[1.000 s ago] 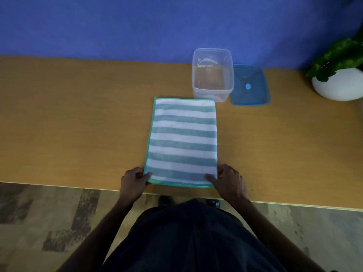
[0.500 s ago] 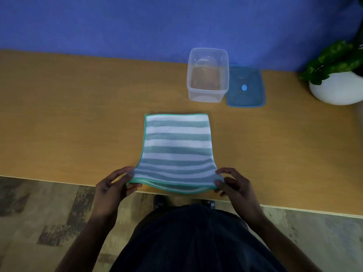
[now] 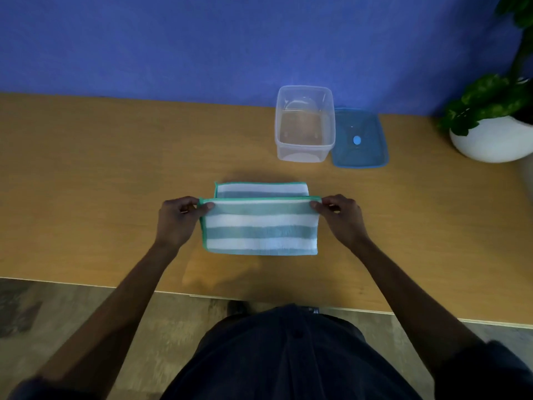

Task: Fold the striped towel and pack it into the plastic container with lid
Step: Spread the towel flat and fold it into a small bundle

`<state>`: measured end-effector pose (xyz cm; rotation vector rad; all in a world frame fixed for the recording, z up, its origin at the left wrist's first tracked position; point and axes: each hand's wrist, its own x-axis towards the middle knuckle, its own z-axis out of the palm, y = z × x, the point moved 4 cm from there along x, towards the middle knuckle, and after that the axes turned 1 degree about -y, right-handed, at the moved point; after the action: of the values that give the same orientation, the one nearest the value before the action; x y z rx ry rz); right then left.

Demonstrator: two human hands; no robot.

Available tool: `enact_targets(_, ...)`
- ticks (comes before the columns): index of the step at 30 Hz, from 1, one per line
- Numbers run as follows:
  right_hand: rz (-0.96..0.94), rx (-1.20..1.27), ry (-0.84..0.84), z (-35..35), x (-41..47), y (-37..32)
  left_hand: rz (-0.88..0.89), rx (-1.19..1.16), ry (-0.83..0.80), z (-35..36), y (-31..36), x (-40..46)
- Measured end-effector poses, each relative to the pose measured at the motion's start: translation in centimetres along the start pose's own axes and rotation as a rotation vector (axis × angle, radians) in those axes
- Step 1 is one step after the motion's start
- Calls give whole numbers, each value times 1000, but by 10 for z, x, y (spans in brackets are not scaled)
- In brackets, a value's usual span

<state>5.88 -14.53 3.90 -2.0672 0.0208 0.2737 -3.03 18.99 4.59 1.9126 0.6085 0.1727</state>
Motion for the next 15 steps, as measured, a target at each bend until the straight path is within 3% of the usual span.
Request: enact_targets(15,123,-120,25,36,68,27,-101,202,-9,36,-28,82)
